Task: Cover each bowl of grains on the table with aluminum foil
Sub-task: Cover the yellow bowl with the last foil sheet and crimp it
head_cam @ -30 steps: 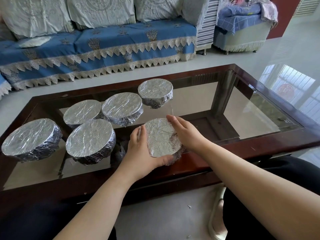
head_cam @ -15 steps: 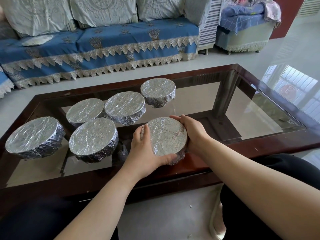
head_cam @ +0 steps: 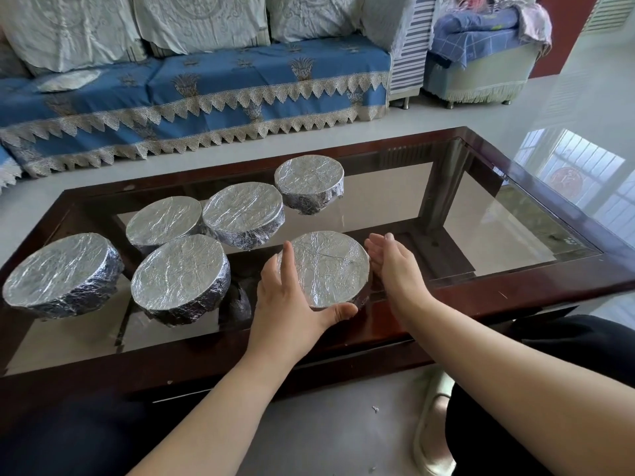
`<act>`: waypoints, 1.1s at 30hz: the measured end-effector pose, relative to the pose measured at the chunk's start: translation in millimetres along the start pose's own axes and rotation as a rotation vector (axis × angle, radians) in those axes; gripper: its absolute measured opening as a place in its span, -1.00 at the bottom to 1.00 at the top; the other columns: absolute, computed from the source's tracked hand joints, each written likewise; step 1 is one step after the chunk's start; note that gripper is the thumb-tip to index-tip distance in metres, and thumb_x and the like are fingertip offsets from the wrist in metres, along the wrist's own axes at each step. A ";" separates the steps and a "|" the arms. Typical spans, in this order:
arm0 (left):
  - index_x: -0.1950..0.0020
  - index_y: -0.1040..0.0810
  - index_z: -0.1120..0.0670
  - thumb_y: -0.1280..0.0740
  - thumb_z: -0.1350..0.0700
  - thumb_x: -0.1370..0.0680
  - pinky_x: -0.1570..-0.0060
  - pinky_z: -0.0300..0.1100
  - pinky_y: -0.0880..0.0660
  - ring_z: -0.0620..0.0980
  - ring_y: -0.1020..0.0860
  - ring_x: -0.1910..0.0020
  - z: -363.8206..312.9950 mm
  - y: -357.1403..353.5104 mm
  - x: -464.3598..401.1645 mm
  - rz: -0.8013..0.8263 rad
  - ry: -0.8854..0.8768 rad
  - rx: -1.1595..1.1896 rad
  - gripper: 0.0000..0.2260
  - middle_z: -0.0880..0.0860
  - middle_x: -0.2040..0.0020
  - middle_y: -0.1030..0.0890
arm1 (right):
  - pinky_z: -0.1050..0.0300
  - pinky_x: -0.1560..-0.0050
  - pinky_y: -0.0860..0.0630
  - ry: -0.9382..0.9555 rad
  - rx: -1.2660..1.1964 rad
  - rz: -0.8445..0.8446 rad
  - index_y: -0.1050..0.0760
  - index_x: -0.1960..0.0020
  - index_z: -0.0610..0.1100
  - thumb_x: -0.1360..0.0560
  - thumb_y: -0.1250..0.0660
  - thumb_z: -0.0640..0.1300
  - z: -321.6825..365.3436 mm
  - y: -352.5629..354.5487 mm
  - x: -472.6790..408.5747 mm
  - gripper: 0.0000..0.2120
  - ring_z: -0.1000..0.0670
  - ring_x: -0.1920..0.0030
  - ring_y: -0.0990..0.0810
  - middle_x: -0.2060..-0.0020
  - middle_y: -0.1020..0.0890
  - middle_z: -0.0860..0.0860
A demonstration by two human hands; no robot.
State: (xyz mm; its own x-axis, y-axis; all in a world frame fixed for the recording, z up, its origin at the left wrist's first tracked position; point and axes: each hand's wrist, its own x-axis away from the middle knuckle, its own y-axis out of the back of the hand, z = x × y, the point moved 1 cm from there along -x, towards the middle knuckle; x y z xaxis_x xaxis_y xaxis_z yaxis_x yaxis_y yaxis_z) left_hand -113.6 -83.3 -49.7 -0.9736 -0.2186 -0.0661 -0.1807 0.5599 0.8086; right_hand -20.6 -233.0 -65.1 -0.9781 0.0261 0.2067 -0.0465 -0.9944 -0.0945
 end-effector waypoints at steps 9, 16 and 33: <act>-0.61 0.25 0.02 -0.22 -0.55 -0.11 -0.45 -0.10 -0.17 0.07 -0.09 -0.54 2.8 -3.9 -0.1 -0.029 -0.024 0.032 0.27 0.11 -0.54 0.00 | 0.35 -0.11 -0.39 0.259 0.216 0.024 -0.38 -0.26 -0.04 -0.67 -0.08 -0.02 -30.0 4.9 41.0 -0.77 0.37 -0.07 -0.48 -0.07 -0.53 0.19; -0.61 0.19 -0.01 -0.24 -0.58 -0.13 -0.42 -0.05 -0.24 0.09 -0.15 -0.52 10.3 -7.6 -3.8 -0.051 -0.047 0.051 0.25 0.13 -0.53 -0.04 | 0.50 0.20 -0.36 0.210 0.243 -0.033 -0.42 -0.01 -0.08 -0.66 -0.13 -0.04 -31.3 4.2 34.9 -0.84 0.41 0.25 -0.48 0.18 -0.54 0.14; -0.61 0.19 0.03 -0.13 -0.68 -0.11 -0.44 -0.07 -0.18 0.10 -0.09 -0.54 12.4 -10.4 -6.0 -0.039 -0.045 0.105 0.29 0.12 -0.54 -0.01 | 0.04 0.09 -0.57 -0.054 0.003 -0.116 -0.52 0.03 -0.09 -0.63 -0.20 -0.16 -22.3 -4.0 10.8 -0.87 0.03 0.20 -0.59 0.15 -0.65 -0.05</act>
State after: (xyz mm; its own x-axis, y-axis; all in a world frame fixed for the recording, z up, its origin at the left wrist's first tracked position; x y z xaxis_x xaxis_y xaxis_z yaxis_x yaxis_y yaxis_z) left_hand -107.6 -77.9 -65.0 -0.9703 -0.2071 -0.1249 -0.2302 0.6330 0.7391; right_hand -35.5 -226.5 -84.1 -0.9539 0.1352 0.2679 -0.1576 -0.9855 -0.0636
